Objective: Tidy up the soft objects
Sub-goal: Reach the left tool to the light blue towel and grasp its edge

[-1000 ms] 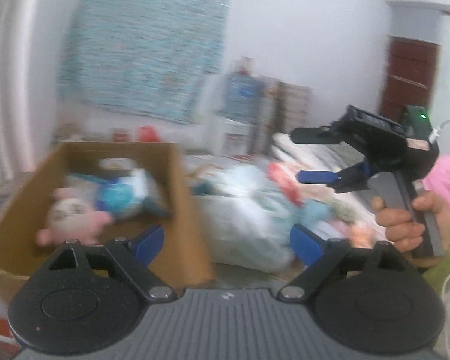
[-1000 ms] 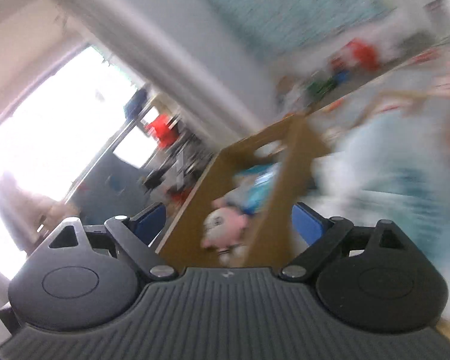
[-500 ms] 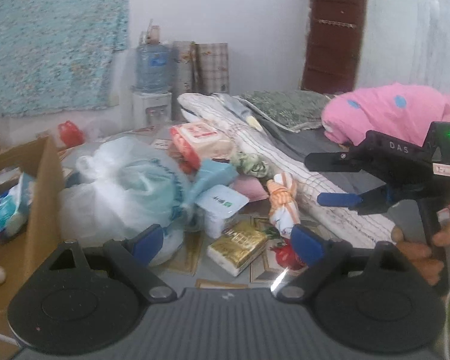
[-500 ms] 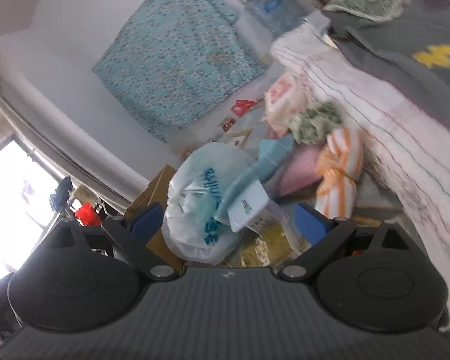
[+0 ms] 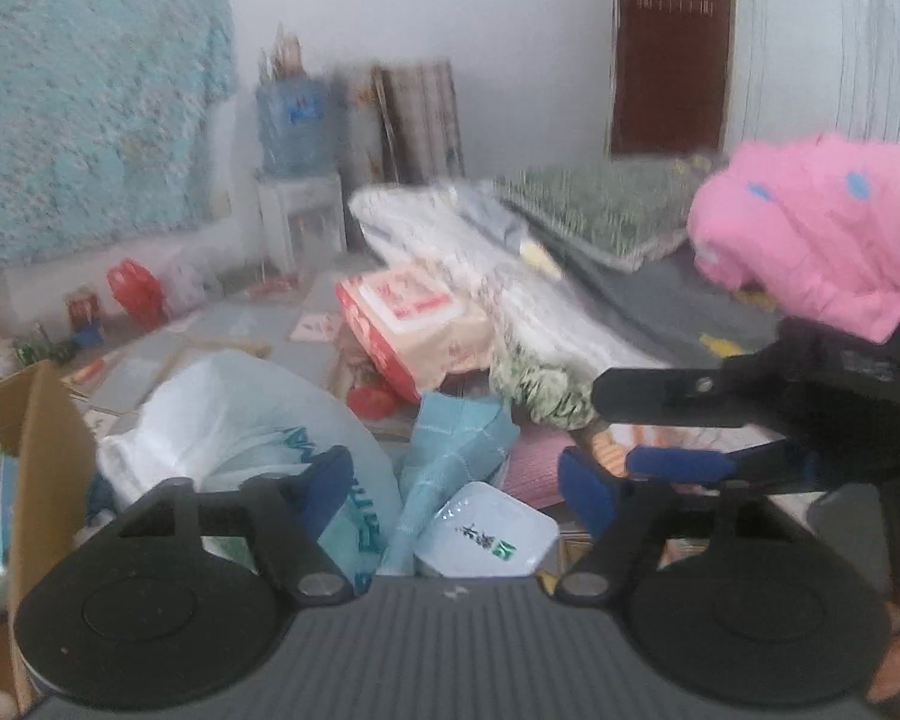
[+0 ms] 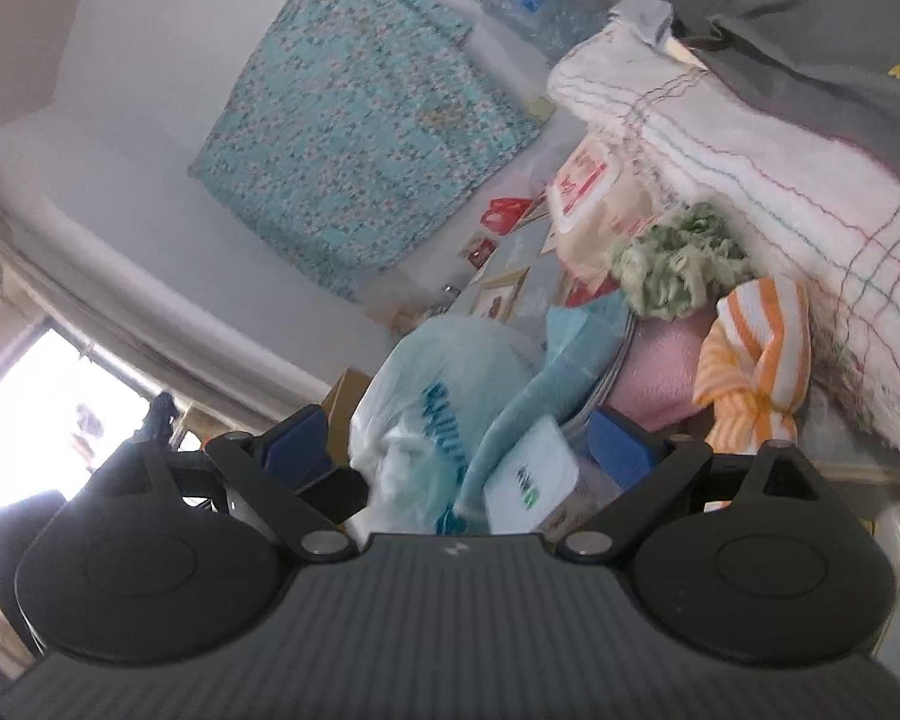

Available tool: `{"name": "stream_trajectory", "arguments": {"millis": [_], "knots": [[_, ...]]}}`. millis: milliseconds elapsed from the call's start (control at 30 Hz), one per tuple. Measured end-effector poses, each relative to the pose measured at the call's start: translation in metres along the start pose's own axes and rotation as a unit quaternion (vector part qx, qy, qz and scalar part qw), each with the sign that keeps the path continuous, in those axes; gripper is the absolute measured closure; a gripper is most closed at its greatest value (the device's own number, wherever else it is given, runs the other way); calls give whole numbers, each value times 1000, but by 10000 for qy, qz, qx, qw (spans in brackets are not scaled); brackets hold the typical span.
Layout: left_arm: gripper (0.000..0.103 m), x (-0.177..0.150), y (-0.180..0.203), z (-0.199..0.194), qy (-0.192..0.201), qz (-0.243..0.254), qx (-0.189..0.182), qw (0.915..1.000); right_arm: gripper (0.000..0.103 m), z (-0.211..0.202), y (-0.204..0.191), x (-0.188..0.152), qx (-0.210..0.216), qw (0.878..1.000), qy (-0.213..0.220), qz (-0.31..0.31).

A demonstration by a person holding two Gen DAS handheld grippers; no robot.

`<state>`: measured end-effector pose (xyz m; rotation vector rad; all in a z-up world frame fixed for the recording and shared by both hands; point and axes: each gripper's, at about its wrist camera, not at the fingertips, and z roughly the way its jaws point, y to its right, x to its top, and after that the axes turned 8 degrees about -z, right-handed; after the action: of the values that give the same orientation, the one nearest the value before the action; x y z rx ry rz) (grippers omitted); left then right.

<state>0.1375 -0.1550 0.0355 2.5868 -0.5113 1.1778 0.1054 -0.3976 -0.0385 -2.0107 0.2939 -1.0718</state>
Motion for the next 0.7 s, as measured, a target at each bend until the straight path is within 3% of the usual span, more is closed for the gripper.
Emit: {"name": "stream_trajectory", "arguments": {"millis": [367,533,700], "knots": [[37,20,17,99,-1156,568,191,9915,9,6,30,18,44,9990,268,363],[55,20,15,125,-1529,583,351,9859,9,10,44,21,83,9982,295,523],[82,24,10,124,-1365,514,381,9886,9,17,57,19,86,9974,242,668]]}}
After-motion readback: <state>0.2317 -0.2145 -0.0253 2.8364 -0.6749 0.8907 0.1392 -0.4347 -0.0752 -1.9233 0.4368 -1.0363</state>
